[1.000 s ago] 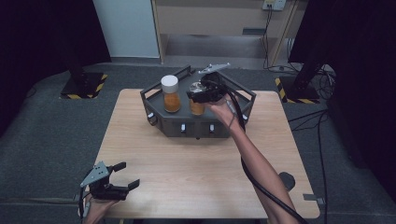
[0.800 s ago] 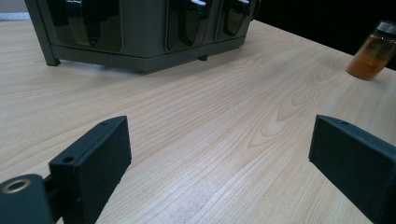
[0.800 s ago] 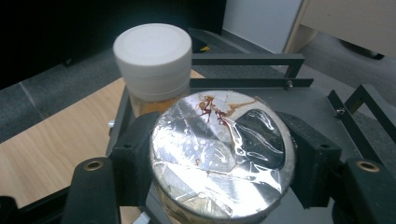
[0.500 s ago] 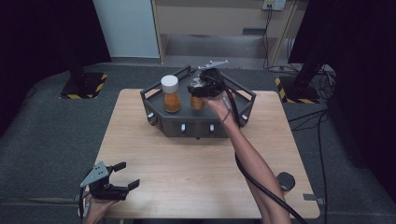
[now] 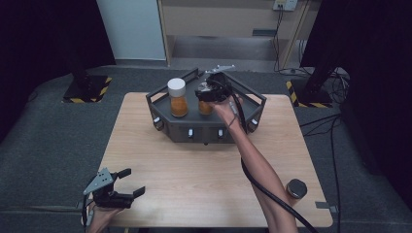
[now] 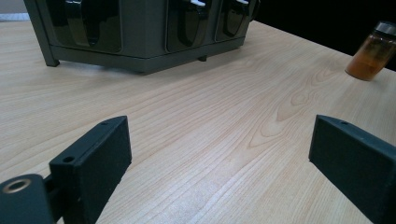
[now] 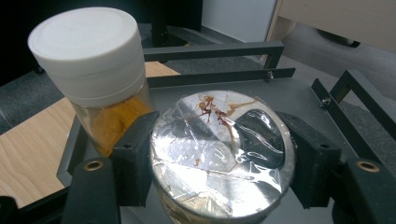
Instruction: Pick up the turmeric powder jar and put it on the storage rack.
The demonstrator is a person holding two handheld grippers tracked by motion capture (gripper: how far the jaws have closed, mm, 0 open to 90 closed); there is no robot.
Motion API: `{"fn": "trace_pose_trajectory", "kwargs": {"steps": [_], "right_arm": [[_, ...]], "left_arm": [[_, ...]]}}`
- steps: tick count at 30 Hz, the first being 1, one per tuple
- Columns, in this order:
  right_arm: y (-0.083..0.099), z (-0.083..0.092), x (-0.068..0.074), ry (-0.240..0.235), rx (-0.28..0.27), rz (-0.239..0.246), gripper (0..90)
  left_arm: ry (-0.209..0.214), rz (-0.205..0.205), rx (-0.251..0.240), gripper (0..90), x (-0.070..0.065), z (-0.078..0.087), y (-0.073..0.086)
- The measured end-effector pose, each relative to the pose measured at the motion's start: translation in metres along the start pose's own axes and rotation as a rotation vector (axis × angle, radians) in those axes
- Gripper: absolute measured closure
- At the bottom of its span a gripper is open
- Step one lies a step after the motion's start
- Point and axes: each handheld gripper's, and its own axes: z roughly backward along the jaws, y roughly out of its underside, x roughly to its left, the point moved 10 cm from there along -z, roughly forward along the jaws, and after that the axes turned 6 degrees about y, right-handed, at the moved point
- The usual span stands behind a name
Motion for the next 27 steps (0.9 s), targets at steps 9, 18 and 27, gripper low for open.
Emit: {"fn": "trace_pose_trajectory", "kwargs": {"steps": [9, 18, 27], "right_arm": [[0.006, -0.010, -0.002, 0.000, 0.006, -0.020, 34.5], [0.010, -0.016, -0.001, 0.001, 0.015, -0.022, 34.5], [0.014, -0.019, -0.004, 0.001, 0.007, -0.036, 34.4]], "left_arm": [[-0.001, 0.000, -0.001, 5.0, 0.000, 0.000, 0.000], [-0.002, 0.000, -0.002, 4.9, 0.000, 0.000, 0.000], [0.000, -0.001, -0.001, 5.0, 0.000, -0.001, 0.000]]}}
